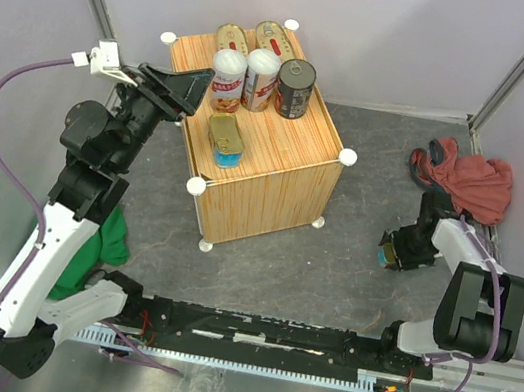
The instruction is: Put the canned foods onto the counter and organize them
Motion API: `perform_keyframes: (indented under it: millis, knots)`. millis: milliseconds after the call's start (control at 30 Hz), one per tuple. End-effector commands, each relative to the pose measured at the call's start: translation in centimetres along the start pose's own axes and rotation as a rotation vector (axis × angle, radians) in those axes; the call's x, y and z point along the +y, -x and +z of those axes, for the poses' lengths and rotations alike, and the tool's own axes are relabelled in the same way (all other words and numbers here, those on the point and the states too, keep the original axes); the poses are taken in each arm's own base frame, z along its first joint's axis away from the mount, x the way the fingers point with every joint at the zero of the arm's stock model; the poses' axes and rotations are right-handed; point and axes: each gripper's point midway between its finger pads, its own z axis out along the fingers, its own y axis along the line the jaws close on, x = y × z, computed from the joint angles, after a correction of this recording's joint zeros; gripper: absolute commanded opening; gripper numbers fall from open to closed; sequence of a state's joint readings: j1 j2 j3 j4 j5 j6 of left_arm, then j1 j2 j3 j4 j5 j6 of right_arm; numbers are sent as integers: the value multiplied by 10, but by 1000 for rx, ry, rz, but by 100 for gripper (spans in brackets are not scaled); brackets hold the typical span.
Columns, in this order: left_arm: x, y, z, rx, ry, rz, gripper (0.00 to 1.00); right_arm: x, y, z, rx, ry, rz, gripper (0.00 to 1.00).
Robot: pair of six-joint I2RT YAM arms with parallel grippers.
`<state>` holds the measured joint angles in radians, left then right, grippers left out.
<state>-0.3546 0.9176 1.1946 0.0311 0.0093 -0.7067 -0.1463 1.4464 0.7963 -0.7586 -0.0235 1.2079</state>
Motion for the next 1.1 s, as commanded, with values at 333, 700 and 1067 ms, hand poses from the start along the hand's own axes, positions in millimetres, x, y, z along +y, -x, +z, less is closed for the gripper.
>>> perform_keyframes:
  millis: [333, 700, 1067]
  knots:
    - [-21, 18, -13, -22, -48, -37, 67, 14, -68, -23, -62, 123, -490, 21]
    - [-25, 21, -18, -18, -50, -40, 67, -12, -115, -35, -131, 111, -797, 18]
    - [-28, 23, -20, -10, -54, -36, 66, -37, -159, -39, -222, 111, -1046, 18]
